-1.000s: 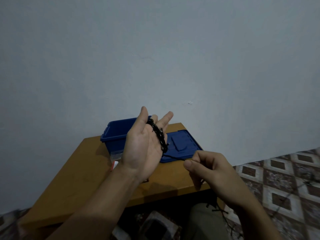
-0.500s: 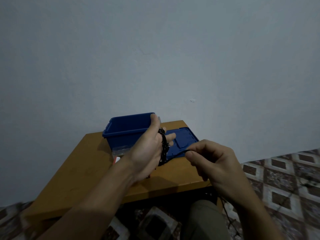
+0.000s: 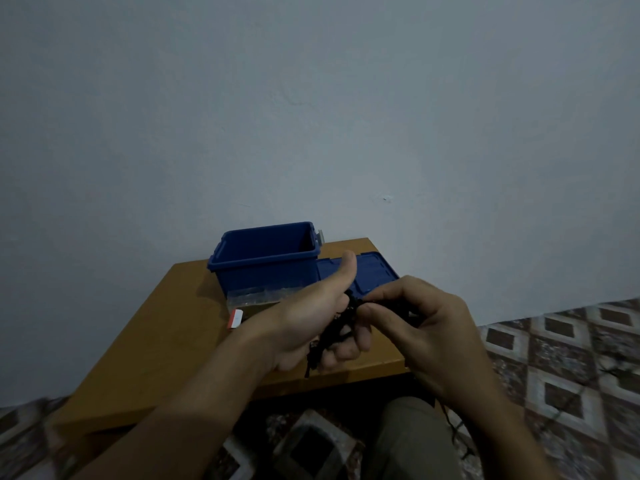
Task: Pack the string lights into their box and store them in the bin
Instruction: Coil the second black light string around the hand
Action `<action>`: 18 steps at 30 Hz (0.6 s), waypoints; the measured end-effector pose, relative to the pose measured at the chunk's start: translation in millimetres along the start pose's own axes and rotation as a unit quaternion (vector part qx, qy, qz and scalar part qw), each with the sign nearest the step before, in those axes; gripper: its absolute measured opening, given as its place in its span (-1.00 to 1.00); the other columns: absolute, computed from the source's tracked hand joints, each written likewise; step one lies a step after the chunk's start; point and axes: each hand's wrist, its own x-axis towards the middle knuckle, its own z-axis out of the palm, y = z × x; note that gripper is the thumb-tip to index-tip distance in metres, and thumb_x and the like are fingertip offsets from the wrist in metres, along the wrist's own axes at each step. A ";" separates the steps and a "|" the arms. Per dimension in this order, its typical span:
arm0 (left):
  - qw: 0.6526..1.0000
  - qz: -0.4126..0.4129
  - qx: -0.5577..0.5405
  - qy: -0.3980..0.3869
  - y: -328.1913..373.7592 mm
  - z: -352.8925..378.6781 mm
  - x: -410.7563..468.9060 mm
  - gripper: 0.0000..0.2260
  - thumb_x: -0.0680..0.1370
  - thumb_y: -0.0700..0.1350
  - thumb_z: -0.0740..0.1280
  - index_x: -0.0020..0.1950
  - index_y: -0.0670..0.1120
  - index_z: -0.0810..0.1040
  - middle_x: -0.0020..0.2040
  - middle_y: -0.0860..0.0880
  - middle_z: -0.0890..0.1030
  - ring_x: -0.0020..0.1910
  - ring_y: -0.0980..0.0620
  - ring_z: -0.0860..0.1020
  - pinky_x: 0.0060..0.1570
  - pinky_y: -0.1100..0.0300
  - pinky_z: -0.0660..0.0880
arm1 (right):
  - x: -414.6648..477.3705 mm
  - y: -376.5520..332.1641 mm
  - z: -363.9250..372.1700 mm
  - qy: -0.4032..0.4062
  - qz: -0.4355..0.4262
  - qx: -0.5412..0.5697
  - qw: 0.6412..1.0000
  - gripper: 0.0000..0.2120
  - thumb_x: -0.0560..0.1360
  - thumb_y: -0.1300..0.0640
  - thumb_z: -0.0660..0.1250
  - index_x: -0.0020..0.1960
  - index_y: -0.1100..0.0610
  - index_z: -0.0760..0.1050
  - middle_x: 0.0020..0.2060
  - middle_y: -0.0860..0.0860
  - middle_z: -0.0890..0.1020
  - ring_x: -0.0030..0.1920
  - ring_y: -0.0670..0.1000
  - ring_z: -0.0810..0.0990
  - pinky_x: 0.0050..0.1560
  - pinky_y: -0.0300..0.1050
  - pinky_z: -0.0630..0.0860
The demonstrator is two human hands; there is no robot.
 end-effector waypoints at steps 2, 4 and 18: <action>0.999 0.007 -0.002 -0.052 -0.9 -2.7 -1.1 -0.23 0.48 0.54 -0.13 -0.37 -0.13 0.38 -0.54 0.00 0.27 -0.61 0.10 0.17 -0.56 0.20 0.10 | 1.3 -0.1 0.4 0.031 -0.006 -0.030 0.999 -0.82 0.43 -0.14 0.42 -0.12 -0.04 0.65 -0.24 -0.13 0.67 -0.22 -0.04 0.65 -0.24 -0.01 0.57; 0.993 0.006 -0.036 -0.114 -2.2 -6.2 -1.8 -0.27 0.51 0.52 -0.12 -0.41 -0.10 0.29 -0.58 0.03 0.22 -0.64 0.13 0.13 -0.58 0.22 0.01 | 2.1 1.6 -1.4 0.048 0.003 -0.024 0.999 -0.80 0.42 -0.15 0.41 -0.12 -0.04 0.65 -0.24 -0.15 0.68 -0.22 -0.06 0.66 -0.22 -0.05 0.58; 0.937 0.131 -0.214 -0.242 2.1 -6.9 -3.2 -0.38 0.64 0.24 -0.03 -0.19 -0.24 0.54 -0.41 -0.10 0.51 -0.48 -0.01 0.47 -0.36 0.15 0.44 | 1.8 12.7 -2.9 -0.018 0.057 0.085 0.995 -0.89 0.60 0.17 0.33 -0.06 0.03 0.60 -0.28 -0.01 0.63 -0.30 -0.04 0.57 -0.26 -0.14 0.50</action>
